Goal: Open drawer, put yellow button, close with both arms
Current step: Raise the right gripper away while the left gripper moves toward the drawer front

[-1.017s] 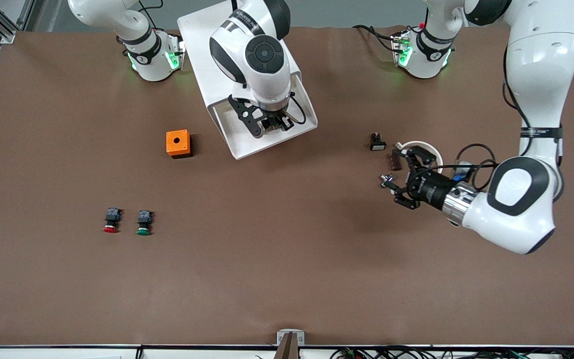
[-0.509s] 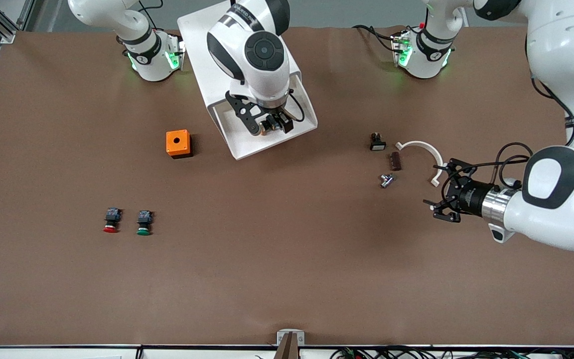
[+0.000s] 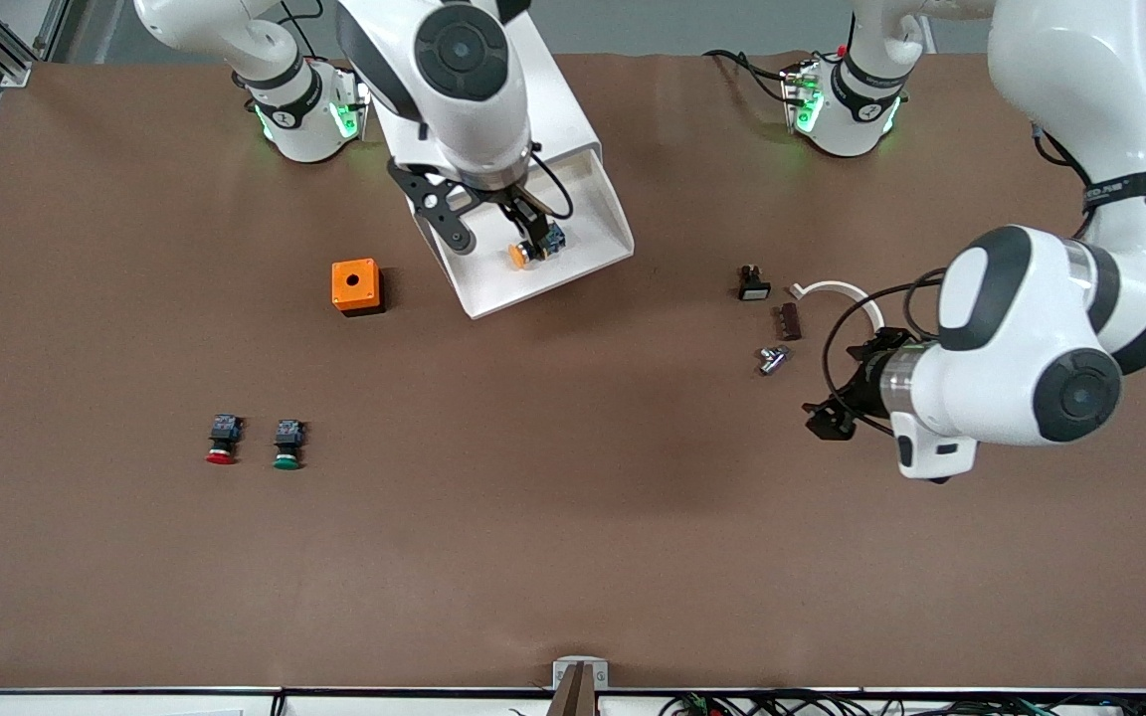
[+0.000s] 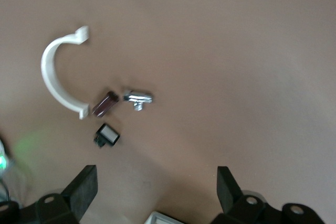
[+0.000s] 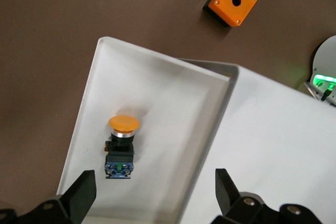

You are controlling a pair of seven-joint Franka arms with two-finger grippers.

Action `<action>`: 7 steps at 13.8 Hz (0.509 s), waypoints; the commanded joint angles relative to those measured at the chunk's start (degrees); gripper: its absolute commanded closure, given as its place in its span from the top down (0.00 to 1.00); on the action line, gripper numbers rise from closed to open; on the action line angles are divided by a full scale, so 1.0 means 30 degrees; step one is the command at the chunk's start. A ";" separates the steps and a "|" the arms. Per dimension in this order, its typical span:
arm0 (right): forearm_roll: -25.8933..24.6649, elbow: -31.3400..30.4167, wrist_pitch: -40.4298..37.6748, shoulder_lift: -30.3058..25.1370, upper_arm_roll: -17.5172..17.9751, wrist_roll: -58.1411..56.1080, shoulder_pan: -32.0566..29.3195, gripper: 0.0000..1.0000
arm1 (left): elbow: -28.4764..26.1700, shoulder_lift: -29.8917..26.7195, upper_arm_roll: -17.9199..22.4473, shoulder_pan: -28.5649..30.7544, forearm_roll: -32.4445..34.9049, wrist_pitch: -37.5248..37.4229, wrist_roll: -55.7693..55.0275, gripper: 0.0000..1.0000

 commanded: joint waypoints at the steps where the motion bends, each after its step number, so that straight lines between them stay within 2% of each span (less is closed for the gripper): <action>1: 0.0172 -0.0245 -0.1345 -0.2082 0.0126 -0.3965 -0.1830 1.00 | -0.0818 -0.0755 -0.0452 -0.1004 0.1412 0.1326 0.1380 1.00; 5: -0.0353 -0.0334 -0.2838 -0.3785 0.0126 -0.9798 -0.4498 1.00 | -0.1081 -0.0901 -0.0483 -0.3232 0.1974 0.1769 0.1058 1.00; 7: -0.0853 -0.0450 -0.3367 -0.4371 0.0126 -1.1997 -0.5552 1.00 | -0.2305 -0.1659 -0.0483 -0.3820 0.1974 0.2934 0.1029 1.00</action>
